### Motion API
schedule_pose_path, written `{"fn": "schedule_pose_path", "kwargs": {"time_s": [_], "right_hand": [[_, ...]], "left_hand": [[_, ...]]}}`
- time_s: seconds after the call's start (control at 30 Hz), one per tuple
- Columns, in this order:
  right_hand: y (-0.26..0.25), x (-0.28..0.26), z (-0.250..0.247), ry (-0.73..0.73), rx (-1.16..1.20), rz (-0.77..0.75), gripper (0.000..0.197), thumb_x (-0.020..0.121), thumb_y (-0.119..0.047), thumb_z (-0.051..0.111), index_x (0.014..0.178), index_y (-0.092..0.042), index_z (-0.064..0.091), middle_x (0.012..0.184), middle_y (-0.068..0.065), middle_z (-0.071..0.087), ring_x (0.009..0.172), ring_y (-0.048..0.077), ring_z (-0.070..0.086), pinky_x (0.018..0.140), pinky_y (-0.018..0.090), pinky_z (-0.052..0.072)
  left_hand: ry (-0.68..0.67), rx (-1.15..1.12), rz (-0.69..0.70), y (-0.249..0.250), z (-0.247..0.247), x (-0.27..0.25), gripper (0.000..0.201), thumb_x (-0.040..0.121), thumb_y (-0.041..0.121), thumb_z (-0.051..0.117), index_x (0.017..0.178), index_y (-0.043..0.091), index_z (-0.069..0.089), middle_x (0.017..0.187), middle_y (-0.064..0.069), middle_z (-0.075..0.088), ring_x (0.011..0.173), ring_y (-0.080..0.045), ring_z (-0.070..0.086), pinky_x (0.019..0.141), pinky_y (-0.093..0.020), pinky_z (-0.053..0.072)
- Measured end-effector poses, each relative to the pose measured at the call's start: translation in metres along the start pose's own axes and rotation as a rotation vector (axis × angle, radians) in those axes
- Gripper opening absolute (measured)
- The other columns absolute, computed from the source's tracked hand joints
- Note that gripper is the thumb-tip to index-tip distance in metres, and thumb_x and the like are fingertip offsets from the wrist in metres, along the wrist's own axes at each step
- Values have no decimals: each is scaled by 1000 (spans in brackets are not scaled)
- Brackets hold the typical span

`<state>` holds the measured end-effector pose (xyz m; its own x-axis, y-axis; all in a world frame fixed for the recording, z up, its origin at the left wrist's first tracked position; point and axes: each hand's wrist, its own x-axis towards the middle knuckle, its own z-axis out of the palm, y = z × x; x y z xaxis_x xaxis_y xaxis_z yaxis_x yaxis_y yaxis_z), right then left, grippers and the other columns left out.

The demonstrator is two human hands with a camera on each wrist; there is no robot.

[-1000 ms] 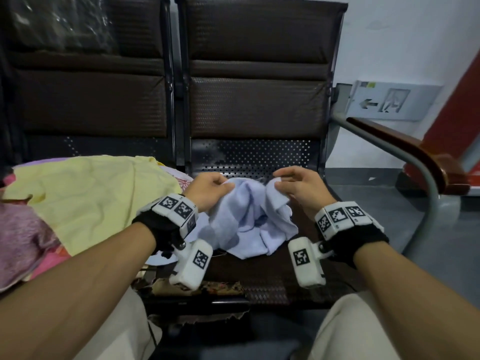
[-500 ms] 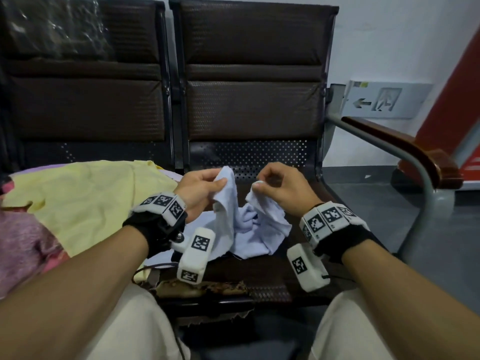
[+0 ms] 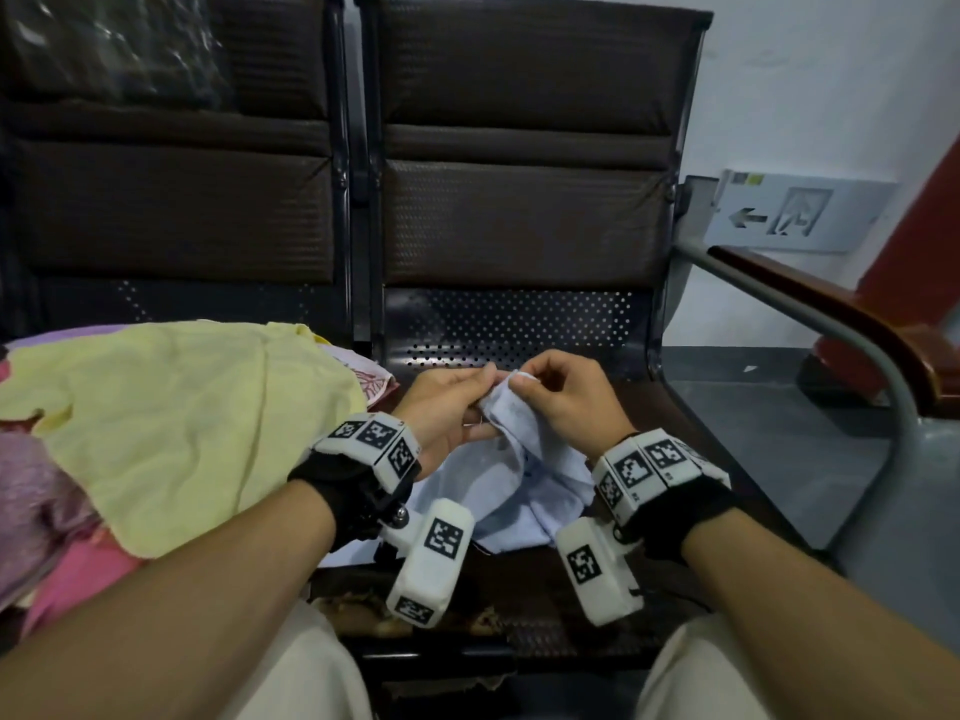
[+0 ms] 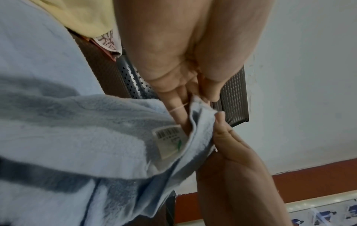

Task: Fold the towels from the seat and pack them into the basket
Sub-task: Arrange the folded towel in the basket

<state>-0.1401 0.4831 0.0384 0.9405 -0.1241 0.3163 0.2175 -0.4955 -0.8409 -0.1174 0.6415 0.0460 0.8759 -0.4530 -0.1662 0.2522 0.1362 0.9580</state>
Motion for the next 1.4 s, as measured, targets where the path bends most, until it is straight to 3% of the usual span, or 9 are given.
{"fn": "schedule_pose_path", "kwargs": {"time_s": [0.17, 0.4, 0.63, 0.73, 0.87, 0.93, 1.1, 1.23, 1.4], "right_hand": [[7, 3, -4, 7, 28, 55, 9, 85, -22, 69, 81, -15, 66, 76, -5, 66, 74, 7, 60, 74, 26, 50], [16, -2, -25, -224, -175, -72, 29, 85, -45, 64, 70, -20, 60, 61, -8, 57, 57, 5, 50, 58, 25, 42], [29, -10, -48, -475, -671, -45, 62, 75, -76, 38, 57, -17, 43, 53, -2, 44, 49, 8, 41, 52, 25, 30], [31, -13, -52, -526, -847, 84, 64, 75, -81, 31, 69, -21, 52, 69, -2, 58, 68, 15, 54, 66, 32, 41], [26, -18, -58, -556, -948, 260, 67, 85, -67, 44, 137, -25, 42, 129, 9, 57, 116, 27, 55, 99, 40, 43], [23, -20, -57, -582, -993, 283, 54, 90, -52, 53, 135, -23, 49, 130, 7, 58, 117, 25, 54, 100, 38, 44], [11, -23, -61, -305, -835, 186, 15, 76, -26, 77, 90, -22, 76, 80, -4, 60, 67, 9, 54, 65, 28, 47], [-2, -27, -56, -79, -747, -167, 13, 66, -22, 83, 78, -21, 77, 85, -1, 42, 73, 14, 45, 61, 31, 43], [-6, -27, -47, -64, -712, -205, 10, 76, -23, 77, 85, -21, 77, 98, -8, 47, 81, 9, 50, 68, 31, 46]], "left_hand": [[-51, 154, 92, -5, 2, 2, 31, 81, 3, 68, 112, 3, 66, 98, -11, 73, 85, -18, 70, 72, -25, 58], [-74, 598, 287, 1, -10, 5, 29, 92, 2, 52, 98, 23, 71, 91, -4, 72, 84, -19, 68, 75, -35, 56], [370, 594, 417, 14, -43, -2, 31, 87, 0, 41, 70, 21, 57, 74, 1, 61, 69, -8, 53, 65, -27, 42], [506, 490, 416, 20, -59, -7, 34, 86, 0, 38, 63, 19, 54, 67, 1, 55, 68, -10, 48, 64, -26, 39], [585, 516, 408, 25, -76, -16, 35, 85, 1, 40, 59, 18, 56, 64, 2, 55, 67, -9, 48, 60, -23, 38], [588, 572, 403, 25, -81, -20, 35, 85, 2, 41, 59, 19, 57, 68, 0, 58, 69, -10, 49, 62, -24, 38], [633, 865, 409, 22, -97, -29, 24, 86, 3, 43, 76, 14, 62, 77, 1, 61, 68, -11, 49, 56, -25, 31], [634, 1023, 416, 14, -114, -32, 24, 88, -1, 40, 94, 5, 63, 98, -14, 65, 86, -24, 53, 74, -28, 38], [668, 1075, 370, 11, -125, -31, 29, 91, -2, 38, 107, 2, 62, 112, -19, 62, 106, -35, 54, 90, -37, 41]]}}
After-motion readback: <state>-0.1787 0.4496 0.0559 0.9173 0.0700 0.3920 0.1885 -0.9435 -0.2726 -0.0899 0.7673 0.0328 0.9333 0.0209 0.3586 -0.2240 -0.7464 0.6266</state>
